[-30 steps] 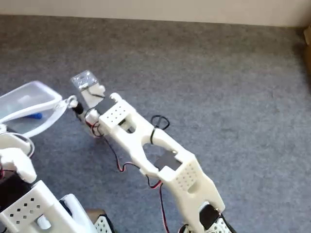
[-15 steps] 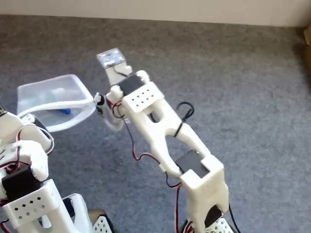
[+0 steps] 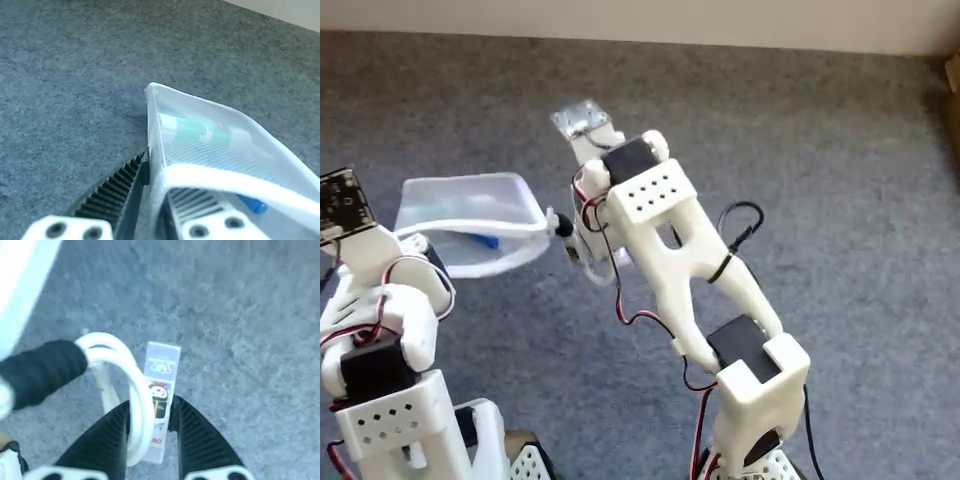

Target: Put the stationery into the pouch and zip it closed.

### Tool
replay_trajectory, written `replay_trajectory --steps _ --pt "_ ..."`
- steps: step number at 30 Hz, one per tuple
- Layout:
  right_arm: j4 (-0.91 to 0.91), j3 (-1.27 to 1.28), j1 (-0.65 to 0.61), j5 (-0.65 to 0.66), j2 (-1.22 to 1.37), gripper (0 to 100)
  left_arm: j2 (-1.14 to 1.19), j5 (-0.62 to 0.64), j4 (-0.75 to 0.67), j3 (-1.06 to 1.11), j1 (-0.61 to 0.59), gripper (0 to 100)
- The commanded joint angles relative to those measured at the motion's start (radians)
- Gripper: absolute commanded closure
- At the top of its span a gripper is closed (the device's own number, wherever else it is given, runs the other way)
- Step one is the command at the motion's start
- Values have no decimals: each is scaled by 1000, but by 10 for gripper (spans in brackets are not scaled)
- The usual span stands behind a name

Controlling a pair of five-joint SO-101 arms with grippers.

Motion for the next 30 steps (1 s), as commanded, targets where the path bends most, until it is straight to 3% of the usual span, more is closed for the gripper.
replay_trajectory --steps 1,11,17,23,30 --pt "-94 82 19 3 -82 995 -28 -28 0 -24 45 989" --pt "-432 533 61 5 -403 995 -15 -54 -2 -12 110 989" --pt "-579 750 61 8 -559 995 180 -55 5 -70 154 989" --pt "-708 868 61 8 -585 995 354 -55 49 -163 153 989" --pt "-851 969 61 9 -582 995 392 -55 86 -199 151 989"
